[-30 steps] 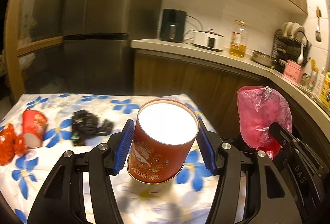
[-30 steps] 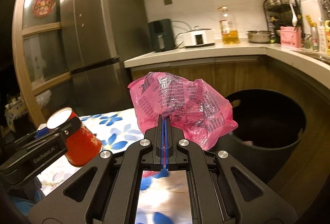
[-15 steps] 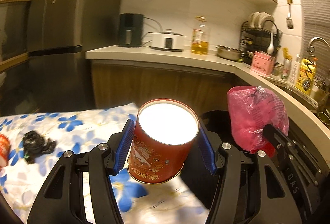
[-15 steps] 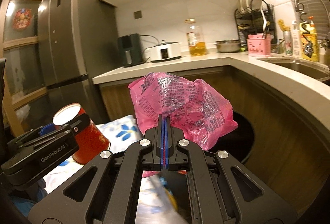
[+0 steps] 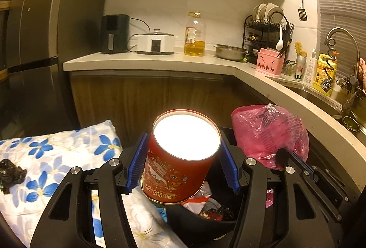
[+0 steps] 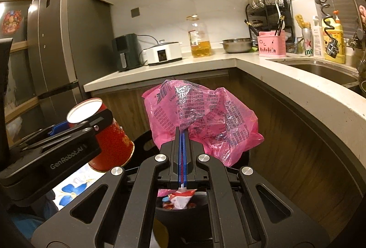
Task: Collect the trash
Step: 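Carry the pink bag and red cup over the black bin with both grippers, then open both grippers to drop the pink bag and red cup into the bin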
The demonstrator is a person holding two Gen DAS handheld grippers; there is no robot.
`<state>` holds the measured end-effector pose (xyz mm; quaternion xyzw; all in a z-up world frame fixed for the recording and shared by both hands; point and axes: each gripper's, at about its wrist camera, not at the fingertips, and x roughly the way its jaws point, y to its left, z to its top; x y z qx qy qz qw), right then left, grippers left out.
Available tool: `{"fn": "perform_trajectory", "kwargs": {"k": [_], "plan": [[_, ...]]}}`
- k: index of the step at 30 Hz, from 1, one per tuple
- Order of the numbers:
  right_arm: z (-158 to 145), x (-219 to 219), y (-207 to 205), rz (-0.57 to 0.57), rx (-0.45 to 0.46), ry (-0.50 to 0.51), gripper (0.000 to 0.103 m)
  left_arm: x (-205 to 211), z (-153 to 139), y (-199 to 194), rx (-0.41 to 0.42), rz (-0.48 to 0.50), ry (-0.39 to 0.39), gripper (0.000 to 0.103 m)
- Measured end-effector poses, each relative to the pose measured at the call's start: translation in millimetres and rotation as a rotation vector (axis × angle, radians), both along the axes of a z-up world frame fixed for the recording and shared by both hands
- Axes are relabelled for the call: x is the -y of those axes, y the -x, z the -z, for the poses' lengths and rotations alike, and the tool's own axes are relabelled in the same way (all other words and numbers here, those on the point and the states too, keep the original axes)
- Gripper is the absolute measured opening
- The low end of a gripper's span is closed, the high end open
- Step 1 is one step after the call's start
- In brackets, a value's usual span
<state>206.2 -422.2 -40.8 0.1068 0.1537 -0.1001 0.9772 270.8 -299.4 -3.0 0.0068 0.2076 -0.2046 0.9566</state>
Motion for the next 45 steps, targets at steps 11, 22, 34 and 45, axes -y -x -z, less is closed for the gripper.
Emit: {"fn": "perform_trajectory", "kwargs": {"k": [11,22,34,45], "plan": [[9.2,15.3,-13.8,-0.013,-0.028,-0.013,0.001,16.8,11.5,-14.0,-0.012,0.014,-0.022,0.058],[15.6,18.2,-23.8,-0.020,-0.051,-0.022,0.002,21.7,18.2,-24.8,-0.034,0.015,-0.034,0.059],[21.9,27.5,-28.1,-0.003,-0.076,-0.033,0.022,20.2,22.7,-29.8,-0.045,0.012,-0.029,0.066],[26.6,32.0,-25.6,0.013,-0.083,-0.041,0.028,20.3,28.9,-30.8,-0.071,0.031,-0.017,0.070]]}}
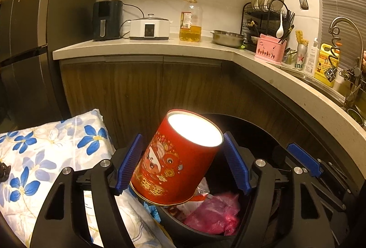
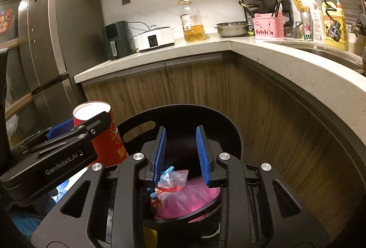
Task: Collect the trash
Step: 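Open both grippers to drop the pink bag and red cup into the bin, then move both grippers back over the table toward the remaining trash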
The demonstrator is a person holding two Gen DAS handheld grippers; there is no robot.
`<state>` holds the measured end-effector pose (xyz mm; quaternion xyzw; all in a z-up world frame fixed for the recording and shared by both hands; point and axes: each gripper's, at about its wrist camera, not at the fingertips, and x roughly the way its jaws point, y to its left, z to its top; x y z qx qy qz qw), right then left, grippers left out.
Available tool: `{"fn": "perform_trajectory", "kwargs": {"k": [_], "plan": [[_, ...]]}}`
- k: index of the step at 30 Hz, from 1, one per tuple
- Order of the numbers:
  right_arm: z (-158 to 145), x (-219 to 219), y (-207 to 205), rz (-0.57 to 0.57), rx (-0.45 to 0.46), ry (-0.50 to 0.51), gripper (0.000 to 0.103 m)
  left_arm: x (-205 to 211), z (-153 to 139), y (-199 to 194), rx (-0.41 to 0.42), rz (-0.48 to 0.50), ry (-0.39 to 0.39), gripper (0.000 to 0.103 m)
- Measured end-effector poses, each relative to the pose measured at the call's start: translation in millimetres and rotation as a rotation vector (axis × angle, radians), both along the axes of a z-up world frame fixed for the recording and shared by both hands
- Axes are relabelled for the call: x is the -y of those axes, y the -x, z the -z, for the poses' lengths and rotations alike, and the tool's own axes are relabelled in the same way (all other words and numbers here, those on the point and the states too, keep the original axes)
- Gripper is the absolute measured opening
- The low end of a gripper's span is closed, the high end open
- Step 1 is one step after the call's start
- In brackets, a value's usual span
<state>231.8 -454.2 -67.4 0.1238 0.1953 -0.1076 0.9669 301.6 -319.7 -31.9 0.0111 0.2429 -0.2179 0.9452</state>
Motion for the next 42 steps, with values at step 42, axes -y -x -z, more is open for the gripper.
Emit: {"fn": "perform_trajectory", "kwargs": {"k": [42], "plan": [[-9.0,-70.9,45.4,-0.021,0.022,0.055,0.059,-138.1,11.1,75.0,0.025,-0.300,-0.049,0.096]]}}
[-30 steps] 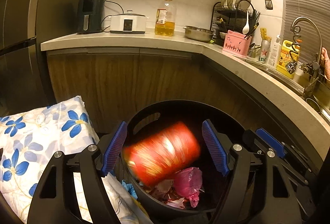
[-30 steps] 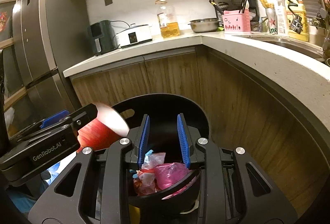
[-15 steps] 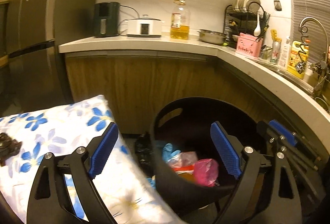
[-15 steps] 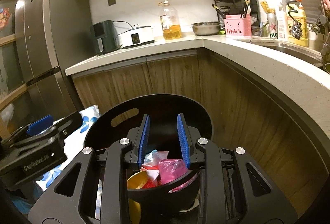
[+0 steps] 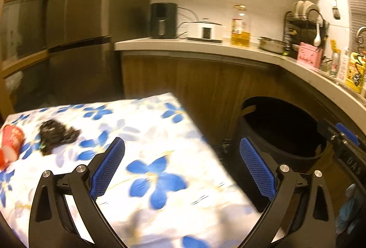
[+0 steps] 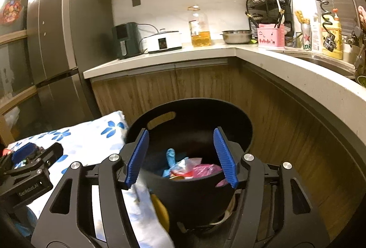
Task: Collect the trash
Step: 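Move both grippers back over the table toward the remaining trash, then grasp the orange-red plastic bag with the left gripper while the right grasps the red cup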
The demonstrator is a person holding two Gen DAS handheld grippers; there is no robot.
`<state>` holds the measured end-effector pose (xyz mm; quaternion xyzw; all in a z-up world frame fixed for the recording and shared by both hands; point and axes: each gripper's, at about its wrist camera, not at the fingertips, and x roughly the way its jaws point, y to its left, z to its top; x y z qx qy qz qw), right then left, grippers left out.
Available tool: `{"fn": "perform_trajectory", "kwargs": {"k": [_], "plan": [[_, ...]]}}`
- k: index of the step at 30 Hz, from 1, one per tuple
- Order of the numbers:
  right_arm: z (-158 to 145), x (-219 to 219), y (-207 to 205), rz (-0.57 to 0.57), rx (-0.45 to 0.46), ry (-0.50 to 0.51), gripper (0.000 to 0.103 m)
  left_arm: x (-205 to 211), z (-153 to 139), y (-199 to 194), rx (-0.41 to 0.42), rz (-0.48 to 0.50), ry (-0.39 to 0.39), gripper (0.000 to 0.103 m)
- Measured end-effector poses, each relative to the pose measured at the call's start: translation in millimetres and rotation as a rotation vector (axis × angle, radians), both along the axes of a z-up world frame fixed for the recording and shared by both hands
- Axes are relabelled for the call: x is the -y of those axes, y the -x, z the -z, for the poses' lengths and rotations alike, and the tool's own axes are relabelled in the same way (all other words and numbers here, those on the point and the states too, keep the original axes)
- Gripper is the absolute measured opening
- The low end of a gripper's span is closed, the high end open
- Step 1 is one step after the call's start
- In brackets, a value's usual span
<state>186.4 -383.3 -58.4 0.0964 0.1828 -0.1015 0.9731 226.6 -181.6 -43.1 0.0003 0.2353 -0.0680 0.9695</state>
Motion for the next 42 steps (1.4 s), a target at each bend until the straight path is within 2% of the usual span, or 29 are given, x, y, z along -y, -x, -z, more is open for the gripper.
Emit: {"fn": "perform_trajectory", "kwargs": {"k": [6,16,27,36,42], "plan": [[0.1,-38.2,6.1,-0.054,0.008,-0.004,0.060,-45.0,3.7,16.6,-0.003,-0.095,0.018,0.096],[3.4,-122.0,4.3,-0.198,0.007,-0.002,0.060,-116.6,4.5,45.1,0.021,-0.238,-0.004,0.096],[8.3,-220.3,-9.6,-0.380,-0.008,0.010,0.060,-220.6,7.7,72.6,0.027,-0.461,-0.012,0.096],[13.0,-276.6,-17.1,-0.477,-0.015,0.026,0.060,-309.9,8.9,75.6,0.018,-0.665,-0.037,0.096],[14.9,-302.3,-26.0,-0.514,-0.020,0.026,0.059,-362.1,14.7,57.2,-0.061,-0.738,0.007,0.096]]}}
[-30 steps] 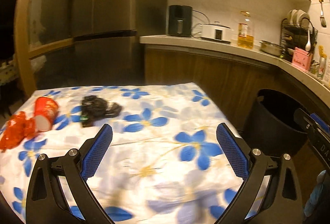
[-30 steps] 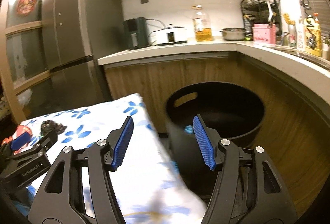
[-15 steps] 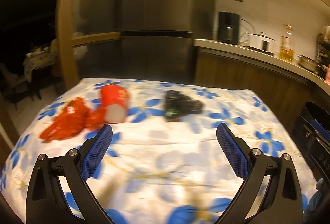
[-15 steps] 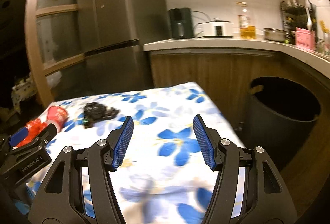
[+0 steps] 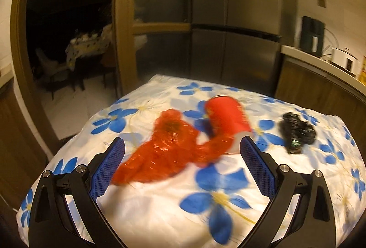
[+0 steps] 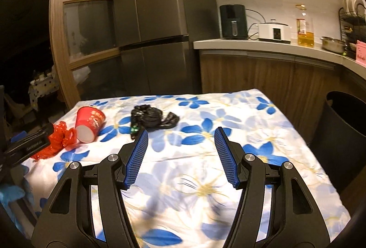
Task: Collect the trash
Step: 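Grasp the orange-red plastic bag with the left gripper while the right grasps the red cup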
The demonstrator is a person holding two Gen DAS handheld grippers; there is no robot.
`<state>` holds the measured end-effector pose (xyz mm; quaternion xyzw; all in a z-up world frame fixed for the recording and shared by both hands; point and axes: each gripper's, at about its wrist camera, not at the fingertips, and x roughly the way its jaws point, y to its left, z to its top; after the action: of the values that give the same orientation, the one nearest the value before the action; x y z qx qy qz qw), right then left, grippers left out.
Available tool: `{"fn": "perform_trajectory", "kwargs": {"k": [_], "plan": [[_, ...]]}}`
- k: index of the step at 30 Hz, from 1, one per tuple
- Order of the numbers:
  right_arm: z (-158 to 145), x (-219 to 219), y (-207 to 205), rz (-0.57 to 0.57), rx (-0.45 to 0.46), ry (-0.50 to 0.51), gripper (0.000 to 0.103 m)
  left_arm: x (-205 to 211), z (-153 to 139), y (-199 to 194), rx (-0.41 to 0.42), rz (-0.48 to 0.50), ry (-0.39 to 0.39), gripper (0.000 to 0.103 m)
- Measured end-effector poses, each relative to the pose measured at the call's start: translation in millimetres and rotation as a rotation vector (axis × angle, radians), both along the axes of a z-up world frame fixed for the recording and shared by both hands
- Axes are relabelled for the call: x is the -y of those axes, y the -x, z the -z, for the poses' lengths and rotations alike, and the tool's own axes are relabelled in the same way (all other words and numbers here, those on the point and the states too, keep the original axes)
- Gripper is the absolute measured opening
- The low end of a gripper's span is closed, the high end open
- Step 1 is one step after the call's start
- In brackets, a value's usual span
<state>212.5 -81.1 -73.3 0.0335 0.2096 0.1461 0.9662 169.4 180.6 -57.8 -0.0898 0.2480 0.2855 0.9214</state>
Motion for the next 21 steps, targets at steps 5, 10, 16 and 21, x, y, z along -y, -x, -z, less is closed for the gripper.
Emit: {"fn": "perform_trajectory", "kwargs": {"k": [5,10,16,21], "plan": [[-2.9,-19.0,-7.3,-0.027,0.002,0.000,0.059,-21.3,9.7,-17.9,-0.042,-0.004,0.052,0.090],[-5.9,-39.4,-11.8,-0.061,0.009,0.006,0.059,-35.8,27.4,-30.6,-0.111,0.032,0.160,0.056],[-4.5,-64.6,-17.5,-0.105,-0.002,0.020,0.059,-47.2,36.4,-28.1,-0.089,0.087,0.274,0.026],[-4.4,-99.8,-25.2,-0.187,-0.015,0.031,0.060,-52.3,28.2,-10.5,-0.020,0.093,0.301,0.023]]}}
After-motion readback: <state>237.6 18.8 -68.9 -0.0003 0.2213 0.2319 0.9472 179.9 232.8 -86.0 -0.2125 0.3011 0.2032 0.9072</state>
